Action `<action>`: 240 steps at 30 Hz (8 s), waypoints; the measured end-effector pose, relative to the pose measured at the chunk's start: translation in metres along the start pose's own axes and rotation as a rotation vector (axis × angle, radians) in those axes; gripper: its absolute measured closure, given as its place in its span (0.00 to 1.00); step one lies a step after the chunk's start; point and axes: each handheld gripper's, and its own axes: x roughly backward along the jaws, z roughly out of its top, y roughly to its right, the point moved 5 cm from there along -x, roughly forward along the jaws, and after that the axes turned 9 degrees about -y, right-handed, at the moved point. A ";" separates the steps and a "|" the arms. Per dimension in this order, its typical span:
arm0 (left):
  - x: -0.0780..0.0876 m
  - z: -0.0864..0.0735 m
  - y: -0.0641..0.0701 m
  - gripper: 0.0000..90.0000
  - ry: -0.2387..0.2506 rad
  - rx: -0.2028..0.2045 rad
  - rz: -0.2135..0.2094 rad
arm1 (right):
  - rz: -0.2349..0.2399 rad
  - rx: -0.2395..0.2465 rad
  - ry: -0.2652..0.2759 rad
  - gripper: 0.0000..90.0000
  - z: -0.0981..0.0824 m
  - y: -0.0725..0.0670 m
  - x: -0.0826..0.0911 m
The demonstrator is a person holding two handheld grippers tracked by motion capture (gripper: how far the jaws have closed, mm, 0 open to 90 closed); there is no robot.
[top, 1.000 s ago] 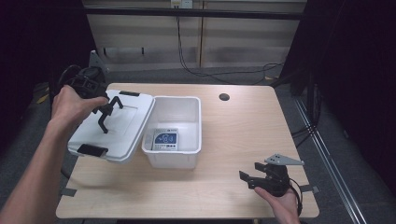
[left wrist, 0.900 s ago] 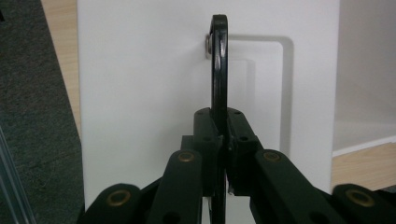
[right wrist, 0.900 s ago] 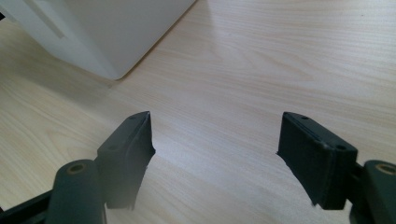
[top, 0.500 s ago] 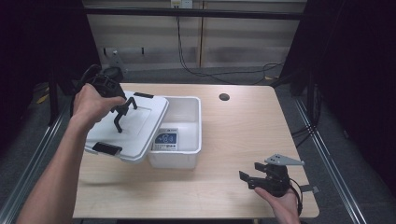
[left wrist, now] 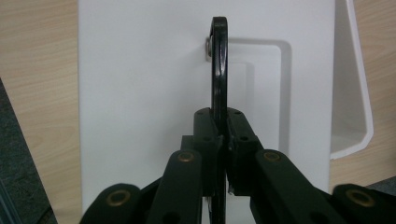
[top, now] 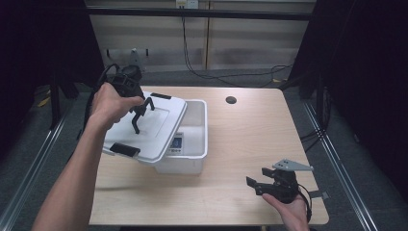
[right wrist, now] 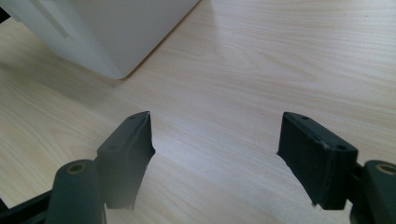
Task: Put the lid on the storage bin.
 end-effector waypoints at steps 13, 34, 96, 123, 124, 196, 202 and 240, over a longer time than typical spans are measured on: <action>-0.006 0.009 0.012 0.94 0.006 0.083 -0.031 | 0.001 -0.001 0.000 0.29 0.000 0.000 0.001; -0.015 0.012 0.024 0.94 0.049 0.203 -0.059 | 0.016 -0.003 -0.011 0.29 -0.001 -0.001 0.000; -0.032 0.042 0.062 0.94 0.101 0.287 -0.087 | 0.033 0.006 -0.018 0.29 -0.001 -0.002 -0.001; -0.058 0.041 0.063 0.94 0.066 0.287 -0.084 | 0.028 0.008 -0.022 0.29 -0.001 -0.002 -0.001; -0.058 0.040 0.063 0.94 0.065 0.285 -0.081 | 0.028 0.008 -0.021 0.29 -0.001 -0.002 -0.001; -0.037 -0.010 -0.019 0.25 0.270 -0.164 -0.179 | 0.017 0.026 -0.041 0.29 -0.001 -0.003 -0.004; -0.039 -0.021 -0.031 0.27 0.314 -0.199 -0.188 | 0.013 0.025 -0.037 0.29 -0.001 -0.003 -0.004; -0.128 -0.151 -0.109 0.21 0.371 -0.251 -0.165 | 0.005 0.022 -0.019 0.28 0.000 -0.002 -0.006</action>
